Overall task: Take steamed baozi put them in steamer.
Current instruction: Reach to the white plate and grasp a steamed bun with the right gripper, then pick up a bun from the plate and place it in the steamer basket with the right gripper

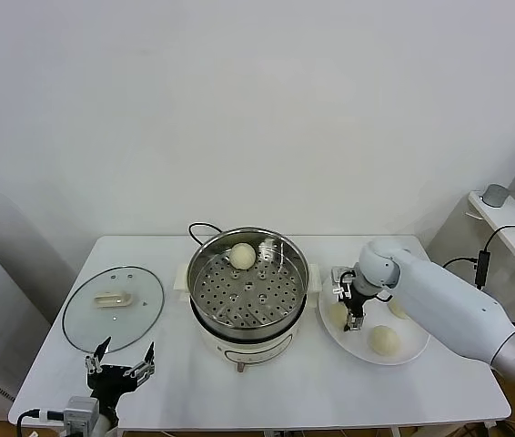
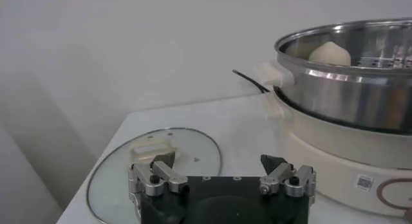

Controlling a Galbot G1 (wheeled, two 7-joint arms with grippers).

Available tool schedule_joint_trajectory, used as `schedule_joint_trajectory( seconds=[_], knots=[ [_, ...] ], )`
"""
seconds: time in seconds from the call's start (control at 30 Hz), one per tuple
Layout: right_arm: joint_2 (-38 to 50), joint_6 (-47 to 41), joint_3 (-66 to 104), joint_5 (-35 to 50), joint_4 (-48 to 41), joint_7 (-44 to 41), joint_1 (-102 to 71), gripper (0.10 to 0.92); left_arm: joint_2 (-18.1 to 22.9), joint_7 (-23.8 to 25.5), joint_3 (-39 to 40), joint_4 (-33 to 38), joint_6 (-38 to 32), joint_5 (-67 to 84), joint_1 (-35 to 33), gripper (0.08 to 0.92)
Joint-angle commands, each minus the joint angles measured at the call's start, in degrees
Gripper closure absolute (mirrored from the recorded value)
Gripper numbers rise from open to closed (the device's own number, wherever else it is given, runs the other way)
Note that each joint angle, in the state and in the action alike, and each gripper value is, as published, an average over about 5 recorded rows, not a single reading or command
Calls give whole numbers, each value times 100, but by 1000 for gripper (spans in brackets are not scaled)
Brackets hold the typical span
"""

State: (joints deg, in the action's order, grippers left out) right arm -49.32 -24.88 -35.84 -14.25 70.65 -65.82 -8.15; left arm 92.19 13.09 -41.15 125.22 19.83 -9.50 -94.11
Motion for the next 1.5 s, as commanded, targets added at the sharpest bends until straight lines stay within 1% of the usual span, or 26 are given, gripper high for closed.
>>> schedule_joint_trajectory(
  seconds=[0.03, 0.17, 0.27, 0.43, 0.53, 0.67, 0.83, 0.97, 1.13, 1.33, 1.5],
  knots=[
    [143, -73, 5, 223, 84, 2, 183, 483, 39, -1, 19, 7, 3, -11, 21, 177],
    [486, -316, -275, 976, 421, -97, 776, 529, 64, -1, 26, 33, 0, -23, 65, 177],
    [798, -585, -876, 1664, 766, -186, 1501, 533, 84, 0, 25, 76, 1, -31, 95, 177],
    [1050, -1034, -2269, 2721, 1262, -310, 3449, 533, 133, -4, 38, 189, -44, -166, 87, 177],
    [854, -1235, -2989, 3288, 1361, -353, 4392, 533, 138, -12, 78, 253, -77, -243, 41, 177],
    [243, -1479, -3670, 3989, 1283, -326, 5288, 535, 108, -36, 119, 307, -135, -255, -17, 177],
    [-575, -1866, -3731, 4577, 1139, -123, 5395, 533, 128, -64, 75, 367, -163, -182, -6, 177],
    [-1332, -1998, -3600, 4773, 863, 42, 5107, 533, 154, -64, 69, 430, -150, -87, 19, 177],
    [-2339, -1999, -3509, 4741, 227, 144, 4646, 533, 165, -61, 49, 472, -135, -24, 37, 177],
    [-3214, -1998, -3318, 4443, -502, 203, 4022, 533, 175, -59, 67, 483, -129, 15, 34, 177],
    [-3730, -1997, -3156, 4156, -1110, 229, 3601, 533, 164, -55, 71, 484, -127, 38, 34, 177]
  ],
)
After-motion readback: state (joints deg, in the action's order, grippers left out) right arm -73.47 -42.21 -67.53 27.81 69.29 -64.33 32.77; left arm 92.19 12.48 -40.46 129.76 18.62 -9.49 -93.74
